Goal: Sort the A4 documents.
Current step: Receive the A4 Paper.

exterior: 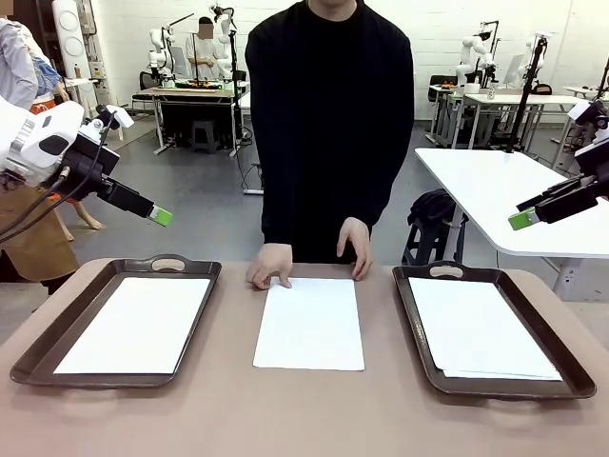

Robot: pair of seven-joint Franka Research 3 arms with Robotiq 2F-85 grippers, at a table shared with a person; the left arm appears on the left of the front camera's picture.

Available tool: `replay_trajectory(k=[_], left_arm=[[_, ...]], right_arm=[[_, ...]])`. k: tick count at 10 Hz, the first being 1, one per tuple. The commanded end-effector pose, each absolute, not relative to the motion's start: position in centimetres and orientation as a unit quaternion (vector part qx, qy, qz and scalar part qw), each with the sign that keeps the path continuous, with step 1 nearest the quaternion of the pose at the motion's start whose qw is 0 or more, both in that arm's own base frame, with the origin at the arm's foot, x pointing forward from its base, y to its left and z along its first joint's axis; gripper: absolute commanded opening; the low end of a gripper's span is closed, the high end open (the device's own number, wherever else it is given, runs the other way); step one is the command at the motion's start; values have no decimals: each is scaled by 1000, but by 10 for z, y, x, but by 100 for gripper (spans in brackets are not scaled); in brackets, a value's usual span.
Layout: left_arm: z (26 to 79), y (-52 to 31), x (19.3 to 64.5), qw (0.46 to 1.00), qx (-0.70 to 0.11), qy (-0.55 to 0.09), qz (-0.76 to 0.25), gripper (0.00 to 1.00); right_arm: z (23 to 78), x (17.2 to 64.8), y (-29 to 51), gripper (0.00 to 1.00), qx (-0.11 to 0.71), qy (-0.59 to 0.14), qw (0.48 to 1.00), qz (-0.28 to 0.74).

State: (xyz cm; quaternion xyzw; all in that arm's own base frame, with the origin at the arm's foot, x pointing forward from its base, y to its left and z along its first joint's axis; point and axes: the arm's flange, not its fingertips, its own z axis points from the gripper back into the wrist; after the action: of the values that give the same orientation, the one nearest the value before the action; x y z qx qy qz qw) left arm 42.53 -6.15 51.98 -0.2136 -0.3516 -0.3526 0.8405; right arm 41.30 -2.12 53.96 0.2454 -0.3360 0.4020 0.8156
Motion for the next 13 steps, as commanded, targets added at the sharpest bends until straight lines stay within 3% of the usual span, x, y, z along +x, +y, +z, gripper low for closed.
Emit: replay_trajectory(k=[1, 13], left_arm=[[517, -61, 425, 837, -213, -352, -360, 100], [517, -61, 425, 837, -213, -352, -360, 100]], right_arm=[[537, 414, -19, 100, 254, -345, 810, 400], [537, 414, -19, 100, 254, -345, 810, 400]])
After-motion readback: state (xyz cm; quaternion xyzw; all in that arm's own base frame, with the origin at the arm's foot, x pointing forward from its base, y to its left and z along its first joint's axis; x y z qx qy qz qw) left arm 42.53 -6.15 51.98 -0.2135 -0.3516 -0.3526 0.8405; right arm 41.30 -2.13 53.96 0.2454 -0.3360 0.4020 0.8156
